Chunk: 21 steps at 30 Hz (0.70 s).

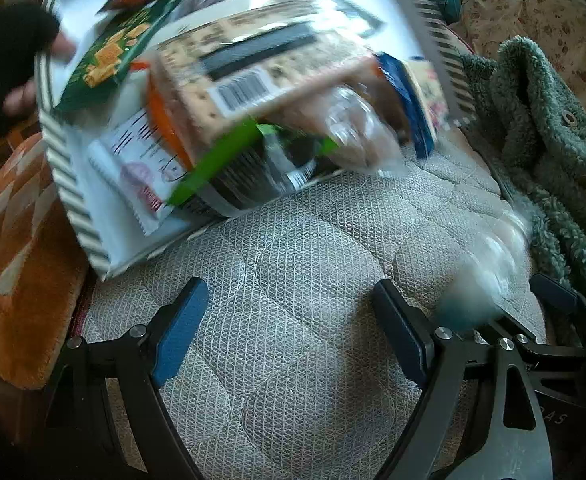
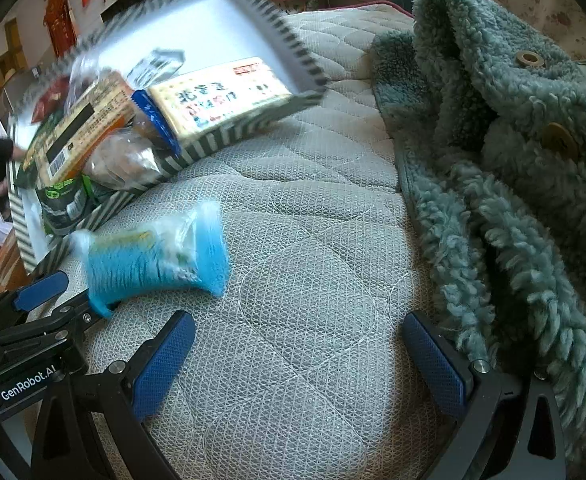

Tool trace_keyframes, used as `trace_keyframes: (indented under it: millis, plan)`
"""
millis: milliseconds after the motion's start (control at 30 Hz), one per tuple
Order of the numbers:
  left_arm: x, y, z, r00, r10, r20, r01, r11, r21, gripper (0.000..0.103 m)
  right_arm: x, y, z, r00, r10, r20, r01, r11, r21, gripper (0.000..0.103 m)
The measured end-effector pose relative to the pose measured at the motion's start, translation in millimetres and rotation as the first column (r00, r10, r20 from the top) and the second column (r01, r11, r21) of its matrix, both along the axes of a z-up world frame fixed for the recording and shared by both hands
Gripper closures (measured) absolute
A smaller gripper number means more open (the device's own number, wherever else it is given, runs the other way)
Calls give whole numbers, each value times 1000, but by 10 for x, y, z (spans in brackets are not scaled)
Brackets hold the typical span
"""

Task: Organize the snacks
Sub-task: 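Tip the snacks out of the white tray onto the mattress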

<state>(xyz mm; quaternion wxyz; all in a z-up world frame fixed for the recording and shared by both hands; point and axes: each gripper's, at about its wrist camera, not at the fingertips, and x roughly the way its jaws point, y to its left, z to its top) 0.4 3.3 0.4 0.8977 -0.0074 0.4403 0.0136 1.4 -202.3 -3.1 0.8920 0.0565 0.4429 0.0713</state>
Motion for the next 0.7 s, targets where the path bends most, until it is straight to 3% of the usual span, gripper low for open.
trace_keyframes:
  millis: [333,700]
  plan:
    - [1,-3,-2,1000,0,-1,0,1000,-1,18,1,3,-10,1000,-1,0,1,1000,1,0]
    - [61,18,-9,1000,18,-10,-18,1000,-8,11,-6,23,-16,1000,0,-1,0,1000,0,0]
